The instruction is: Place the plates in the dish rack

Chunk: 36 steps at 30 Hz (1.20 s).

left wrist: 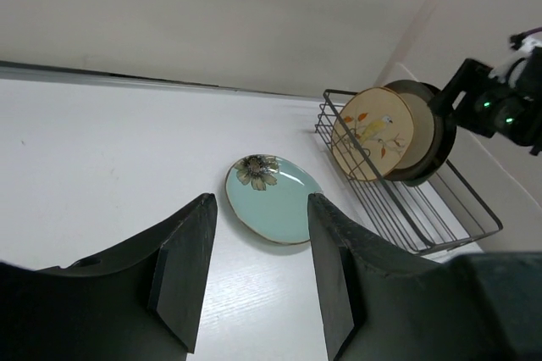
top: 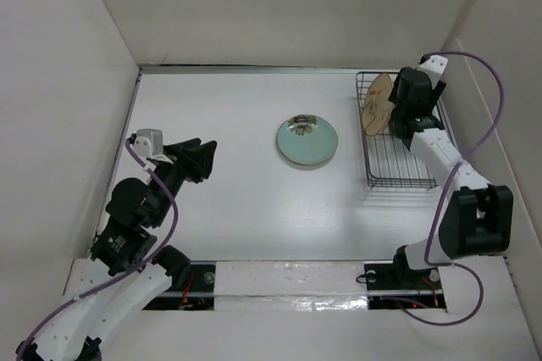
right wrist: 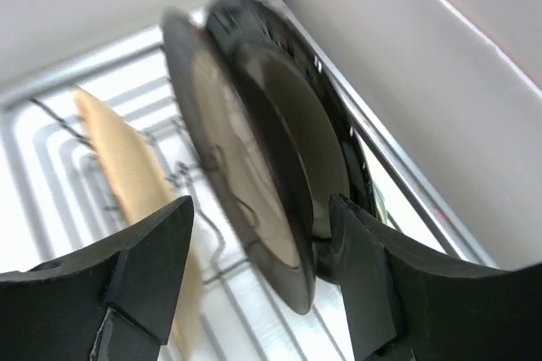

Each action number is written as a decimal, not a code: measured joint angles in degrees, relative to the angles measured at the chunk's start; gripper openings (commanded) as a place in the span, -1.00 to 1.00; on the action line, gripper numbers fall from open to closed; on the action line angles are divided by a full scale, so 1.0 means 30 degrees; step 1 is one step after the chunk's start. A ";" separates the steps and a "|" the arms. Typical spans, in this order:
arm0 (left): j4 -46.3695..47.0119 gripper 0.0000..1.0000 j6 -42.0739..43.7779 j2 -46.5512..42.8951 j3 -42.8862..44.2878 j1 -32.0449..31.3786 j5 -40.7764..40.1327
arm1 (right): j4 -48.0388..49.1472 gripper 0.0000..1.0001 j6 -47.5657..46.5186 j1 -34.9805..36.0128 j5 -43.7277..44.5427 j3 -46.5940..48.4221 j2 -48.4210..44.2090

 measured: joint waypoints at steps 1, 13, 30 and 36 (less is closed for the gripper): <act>0.0000 -0.14 0.0000 0.0204 0.0000 0.0000 -0.0007 | -0.0080 0.43 0.0321 0.0000 -0.0306 0.0109 -0.0452; -0.0095 -1.00 -0.0262 0.6761 0.0918 0.0000 0.0692 | 0.2412 -1.00 0.4546 0.0903 -0.5085 -0.3738 -0.8276; 0.1989 0.30 -0.4903 2.2112 0.6054 0.0226 0.3796 | 0.5020 -0.52 0.8699 0.3825 -1.1978 -1.0615 -1.2917; 0.2637 0.30 -0.6594 2.6367 0.6834 0.0627 0.4240 | 0.5340 -0.52 0.8867 0.4029 -1.2444 -1.1264 -1.3835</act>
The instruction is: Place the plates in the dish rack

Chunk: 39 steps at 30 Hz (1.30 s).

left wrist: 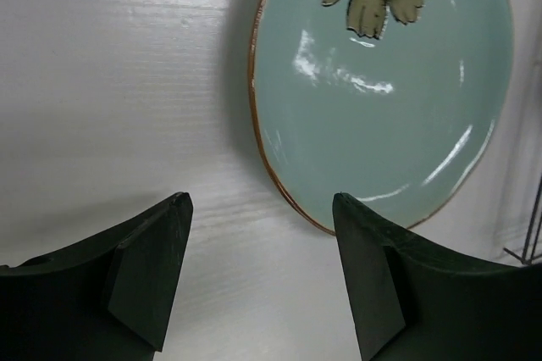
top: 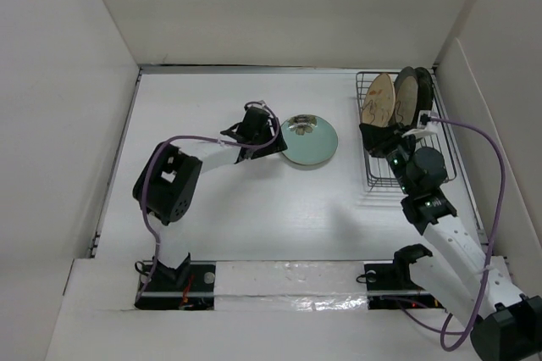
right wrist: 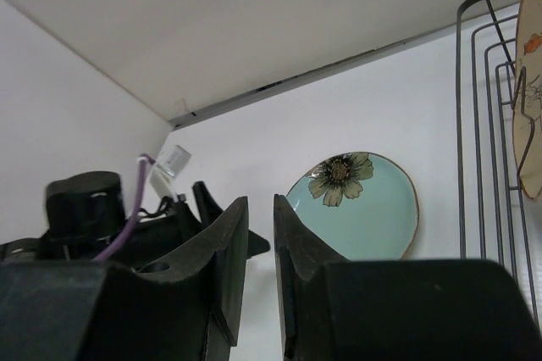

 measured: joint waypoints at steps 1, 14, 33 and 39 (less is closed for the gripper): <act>0.0058 0.30 -0.0197 0.0561 0.0204 0.0036 0.0000 | 0.0007 -0.52 0.0015 0.0007 -0.0124 -0.0044 -0.0109; 0.2871 -0.46 -0.2550 0.4561 0.2900 0.0240 0.1020 | 0.0350 -0.51 0.0044 0.0765 -0.0634 -0.0051 -0.0262; 0.3519 -1.00 -0.1355 -0.7439 -0.4932 0.1581 0.0044 | 0.0692 0.74 -0.0889 0.1020 -0.1668 -0.0204 0.2922; 0.2412 -1.00 -0.0102 -1.2429 -0.5253 0.1574 0.0299 | 0.1399 0.99 -0.1100 0.1399 -0.4065 0.0525 0.5319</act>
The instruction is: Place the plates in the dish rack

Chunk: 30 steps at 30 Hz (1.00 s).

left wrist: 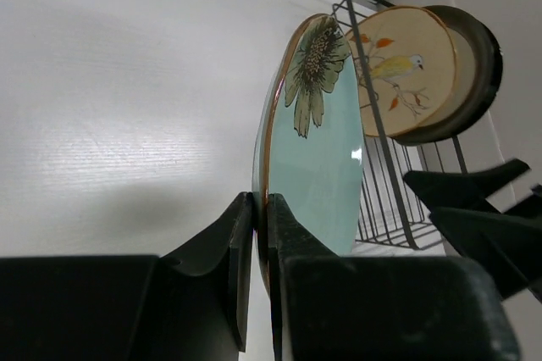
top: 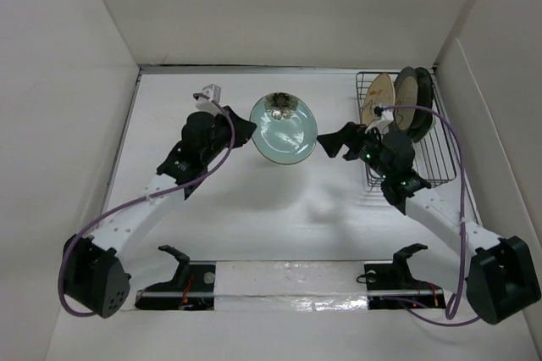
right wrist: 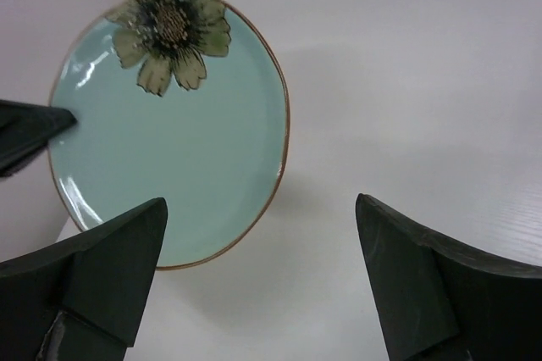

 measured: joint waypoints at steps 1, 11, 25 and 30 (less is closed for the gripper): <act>-0.0328 -1.00 0.0306 -0.0627 0.0000 0.0000 0.0138 | 0.0197 0.99 0.0007 0.0117 -0.0590 0.0240 0.0597; -0.3701 -1.00 0.2426 -0.3053 0.0240 -0.0073 0.1333 | 0.2215 0.99 0.0605 0.0845 -0.3927 0.0903 0.2025; -0.4029 -1.00 0.2616 -0.3803 0.0852 -0.0073 0.3687 | 0.3504 0.91 0.1137 0.1472 -0.4328 0.1107 0.3993; -0.4007 -1.00 0.2630 -0.3949 0.0976 -0.0073 0.4269 | 0.6433 0.56 0.1821 0.1603 -0.6980 0.1078 0.5479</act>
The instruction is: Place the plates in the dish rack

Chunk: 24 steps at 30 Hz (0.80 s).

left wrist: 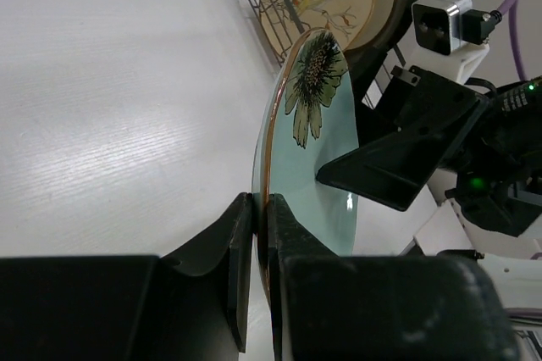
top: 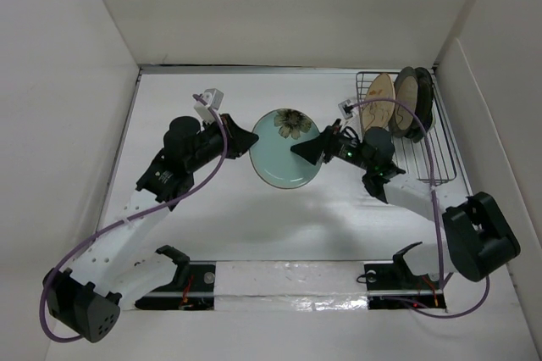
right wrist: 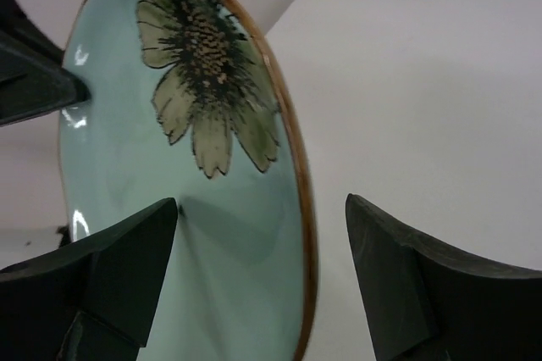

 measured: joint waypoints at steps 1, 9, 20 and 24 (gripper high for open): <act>-0.0022 -1.00 0.0029 0.0000 0.0000 0.0000 0.0044 | 0.0772 0.21 0.0299 0.0022 -0.0510 -0.0051 0.0364; -0.1428 0.10 0.1231 -0.0233 0.0612 0.0248 -0.1537 | 0.5588 -1.00 0.3585 0.0029 -0.2630 -0.0721 0.1260; -0.1304 0.57 0.3140 -0.3716 0.2528 -0.0007 -0.5319 | -0.5574 -1.00 -0.1763 -0.0699 0.3490 0.2980 -0.3796; -0.0685 0.42 0.3665 -0.5289 0.1224 0.0044 -0.6251 | -0.9136 -1.00 -0.5122 -0.1384 1.0717 0.6266 -0.4889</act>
